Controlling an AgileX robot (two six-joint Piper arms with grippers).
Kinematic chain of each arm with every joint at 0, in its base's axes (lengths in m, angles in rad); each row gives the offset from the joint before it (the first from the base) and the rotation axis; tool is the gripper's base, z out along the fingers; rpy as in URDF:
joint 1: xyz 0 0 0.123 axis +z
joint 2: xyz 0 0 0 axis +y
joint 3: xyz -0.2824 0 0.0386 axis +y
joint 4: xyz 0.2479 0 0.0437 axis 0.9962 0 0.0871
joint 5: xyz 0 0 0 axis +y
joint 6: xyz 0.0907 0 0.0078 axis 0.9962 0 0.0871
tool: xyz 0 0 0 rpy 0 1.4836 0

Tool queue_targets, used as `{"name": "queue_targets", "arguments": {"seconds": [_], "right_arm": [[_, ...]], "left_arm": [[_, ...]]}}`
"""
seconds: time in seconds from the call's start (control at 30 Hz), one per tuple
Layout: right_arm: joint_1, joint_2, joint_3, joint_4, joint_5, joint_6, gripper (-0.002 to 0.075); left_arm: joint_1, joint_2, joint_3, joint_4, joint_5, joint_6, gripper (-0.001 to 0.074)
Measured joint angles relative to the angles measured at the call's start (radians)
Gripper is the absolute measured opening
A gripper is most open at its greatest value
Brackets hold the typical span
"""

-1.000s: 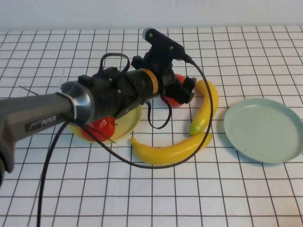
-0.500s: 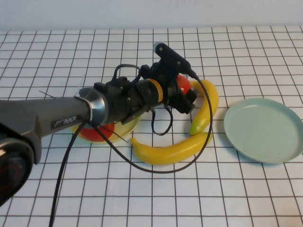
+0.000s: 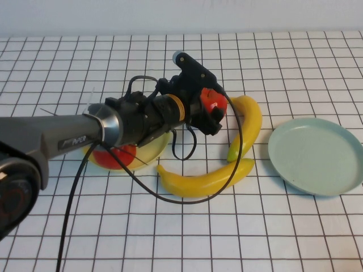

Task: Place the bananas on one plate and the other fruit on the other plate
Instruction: Put one type of fruit in the left plate

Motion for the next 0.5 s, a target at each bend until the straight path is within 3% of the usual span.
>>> {"name": "queue_targets", "arguments": {"seconds": [0.5], "right_arm": [[0.000,0.000,0.000,0.000,0.000,0.000,-0.0015]], "left_arm": [[0.000,0.029,0.000,-0.003,-0.016,-0.028,0.0668]]}}
